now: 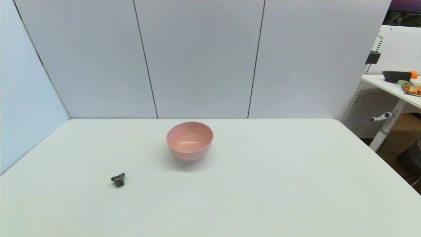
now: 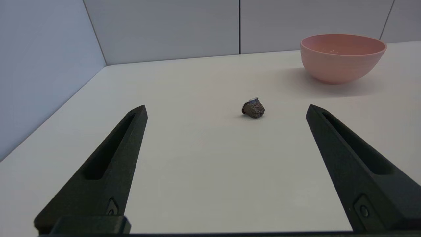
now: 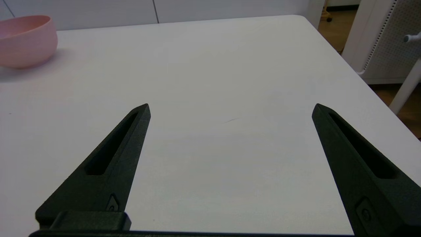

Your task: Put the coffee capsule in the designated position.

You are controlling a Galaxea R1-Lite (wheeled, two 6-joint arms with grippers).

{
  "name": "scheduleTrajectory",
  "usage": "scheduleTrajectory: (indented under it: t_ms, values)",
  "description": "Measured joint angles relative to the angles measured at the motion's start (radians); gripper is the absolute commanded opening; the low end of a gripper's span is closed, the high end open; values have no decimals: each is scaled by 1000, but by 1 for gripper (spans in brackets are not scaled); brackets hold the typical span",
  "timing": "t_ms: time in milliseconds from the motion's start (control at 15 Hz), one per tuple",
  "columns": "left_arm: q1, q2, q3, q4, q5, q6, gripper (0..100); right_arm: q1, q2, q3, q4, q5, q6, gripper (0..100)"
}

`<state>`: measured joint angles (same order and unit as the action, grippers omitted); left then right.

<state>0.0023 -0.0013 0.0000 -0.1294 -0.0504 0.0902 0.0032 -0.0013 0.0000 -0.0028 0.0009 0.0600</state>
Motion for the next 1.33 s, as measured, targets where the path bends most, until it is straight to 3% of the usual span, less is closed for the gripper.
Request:
scheduleTrajectory:
  t_ms: [1067,1333]
  values:
    - [1,100,-6,-3,25,-31,100,0,0,0,0,0,0,100]
    - [3,321,-214,-5,24,-36,100,0,0,0,0,0,-1,100]
